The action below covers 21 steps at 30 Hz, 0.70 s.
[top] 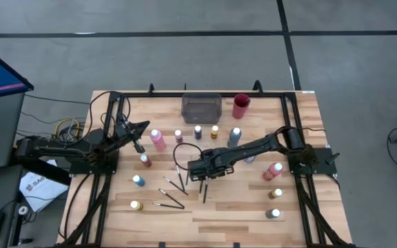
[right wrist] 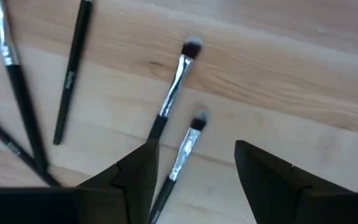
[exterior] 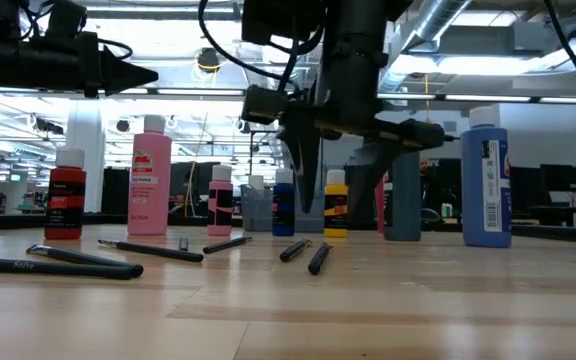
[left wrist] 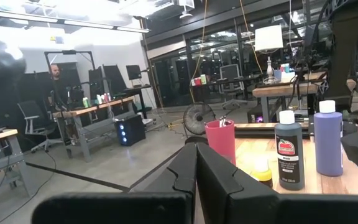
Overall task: Pick & Place Paint Supplies
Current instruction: Put the black paintbrush into the red cup
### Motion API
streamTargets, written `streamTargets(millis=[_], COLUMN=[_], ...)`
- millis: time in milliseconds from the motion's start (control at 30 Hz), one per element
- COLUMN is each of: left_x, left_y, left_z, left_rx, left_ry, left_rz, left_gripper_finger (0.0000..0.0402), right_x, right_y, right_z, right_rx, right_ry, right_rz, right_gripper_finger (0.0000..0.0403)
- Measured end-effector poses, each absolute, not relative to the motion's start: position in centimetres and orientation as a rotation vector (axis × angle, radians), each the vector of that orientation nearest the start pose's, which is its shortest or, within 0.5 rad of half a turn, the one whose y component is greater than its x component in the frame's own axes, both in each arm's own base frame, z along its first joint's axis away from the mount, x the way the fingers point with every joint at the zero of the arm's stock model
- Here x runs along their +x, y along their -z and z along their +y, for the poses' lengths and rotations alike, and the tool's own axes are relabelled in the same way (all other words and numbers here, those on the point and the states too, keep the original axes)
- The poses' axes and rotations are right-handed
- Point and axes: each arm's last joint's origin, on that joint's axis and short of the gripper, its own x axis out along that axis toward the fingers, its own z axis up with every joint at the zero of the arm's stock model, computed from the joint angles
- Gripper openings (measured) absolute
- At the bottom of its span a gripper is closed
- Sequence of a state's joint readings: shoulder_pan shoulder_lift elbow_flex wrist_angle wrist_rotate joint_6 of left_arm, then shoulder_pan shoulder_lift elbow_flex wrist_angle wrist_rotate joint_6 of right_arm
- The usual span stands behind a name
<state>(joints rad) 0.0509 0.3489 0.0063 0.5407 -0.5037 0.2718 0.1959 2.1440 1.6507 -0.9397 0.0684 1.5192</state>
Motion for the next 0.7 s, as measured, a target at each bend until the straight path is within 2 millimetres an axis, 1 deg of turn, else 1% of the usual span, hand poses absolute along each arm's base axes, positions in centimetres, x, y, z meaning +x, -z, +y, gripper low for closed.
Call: streamTargets(millis=[133,200,267,333,367,500,700], left_x=[11.3,11.3,11.3,11.4,11.4,11.5,11.5], left_y=[-18.6,-18.6,-18.6,-18.6,-18.6,-18.5,-18.5], left_z=[2.0,2.0,2.0,2.0,2.0,2.0,2.0], left_rx=[0.219,0.219,0.219,0.22,0.221,0.224,0.223], left_ry=[-0.575,-0.576,-0.576,-0.575,-0.575,-0.569,-0.57], left_rz=[-0.119,-0.119,-0.117,-0.114,-0.111,-0.104,-0.106], left_gripper_finger=[0.0003,0.0003,0.0003,0.0003,0.0003,0.0003,0.0003], right_x=[41.5,42.2,41.9,42.1,42.0,41.9,41.7], right_y=[-15.2,-14.6,-14.2,-13.5,-13.6,-13.0,-12.9], right_z=[7.9,8.1,8.1,8.0,7.9,7.9,7.8], right_rx=[1.031,1.053,1.033,1.044,1.049,1.054,1.038], right_ry=[0.98,0.949,0.975,0.986,0.985,0.995,1.008], right_rz=[1.195,1.166,1.197,1.212,1.219,1.257,1.273], right_gripper_finger=[0.0205,0.0205,0.0204,0.02,0.0196,0.0164,0.0093])
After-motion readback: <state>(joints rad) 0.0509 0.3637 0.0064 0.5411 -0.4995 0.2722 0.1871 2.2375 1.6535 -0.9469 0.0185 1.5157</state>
